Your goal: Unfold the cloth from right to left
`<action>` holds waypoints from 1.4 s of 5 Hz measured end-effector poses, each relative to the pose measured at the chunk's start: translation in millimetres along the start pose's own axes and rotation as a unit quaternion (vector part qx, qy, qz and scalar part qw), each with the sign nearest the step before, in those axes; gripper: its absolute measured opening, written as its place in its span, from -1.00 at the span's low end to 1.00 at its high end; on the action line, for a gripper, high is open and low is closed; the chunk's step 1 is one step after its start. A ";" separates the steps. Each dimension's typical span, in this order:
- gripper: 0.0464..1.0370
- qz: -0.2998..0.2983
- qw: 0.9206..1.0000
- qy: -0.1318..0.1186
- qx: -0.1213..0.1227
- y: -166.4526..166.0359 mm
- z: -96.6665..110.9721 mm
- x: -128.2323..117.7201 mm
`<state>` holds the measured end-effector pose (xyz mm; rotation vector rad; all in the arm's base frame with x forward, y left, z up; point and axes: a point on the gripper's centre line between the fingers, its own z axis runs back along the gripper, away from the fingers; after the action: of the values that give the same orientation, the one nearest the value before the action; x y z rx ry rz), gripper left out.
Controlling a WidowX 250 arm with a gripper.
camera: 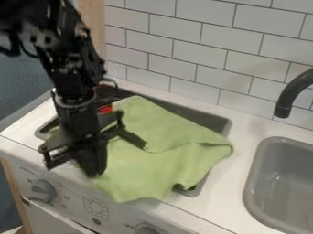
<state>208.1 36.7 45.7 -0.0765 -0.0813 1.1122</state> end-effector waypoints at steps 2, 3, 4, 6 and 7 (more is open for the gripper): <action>-0.09 0.020 1.000 0.004 0.005 7.4 -2.1 1.5; 0.54 0.013 1.000 0.004 0.009 9.0 0.4 0.4; 0.97 0.007 1.000 -0.004 0.003 9.2 7.1 1.1; 0.92 -0.008 1.000 -0.013 -0.016 0.8 29.6 5.0; 0.92 -0.017 0.999 -0.020 -0.045 -18.1 48.1 13.1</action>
<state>225.1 41.5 95.7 -0.1326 -0.1676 1.0757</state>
